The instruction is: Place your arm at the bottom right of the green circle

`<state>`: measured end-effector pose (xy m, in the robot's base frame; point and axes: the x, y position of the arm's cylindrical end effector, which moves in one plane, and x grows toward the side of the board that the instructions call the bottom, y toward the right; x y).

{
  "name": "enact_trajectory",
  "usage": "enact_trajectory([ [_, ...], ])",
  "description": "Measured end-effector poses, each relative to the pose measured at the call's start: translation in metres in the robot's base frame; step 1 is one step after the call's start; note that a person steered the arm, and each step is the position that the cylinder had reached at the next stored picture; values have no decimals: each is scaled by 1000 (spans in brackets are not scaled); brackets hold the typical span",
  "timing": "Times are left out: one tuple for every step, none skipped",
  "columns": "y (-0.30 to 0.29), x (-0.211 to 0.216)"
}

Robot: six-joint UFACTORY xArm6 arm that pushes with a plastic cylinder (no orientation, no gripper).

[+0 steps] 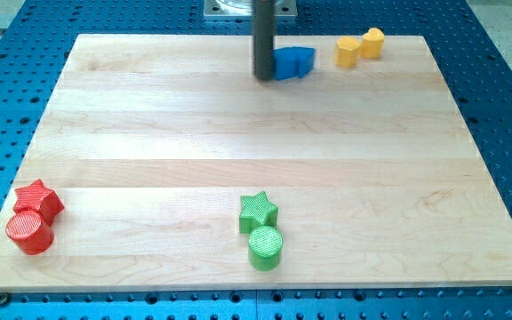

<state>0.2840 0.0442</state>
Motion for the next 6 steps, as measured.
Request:
enact_trajectory([
  [53,-1],
  [54,25],
  [106,107],
  [148,221],
  [75,326],
  [47,335],
])
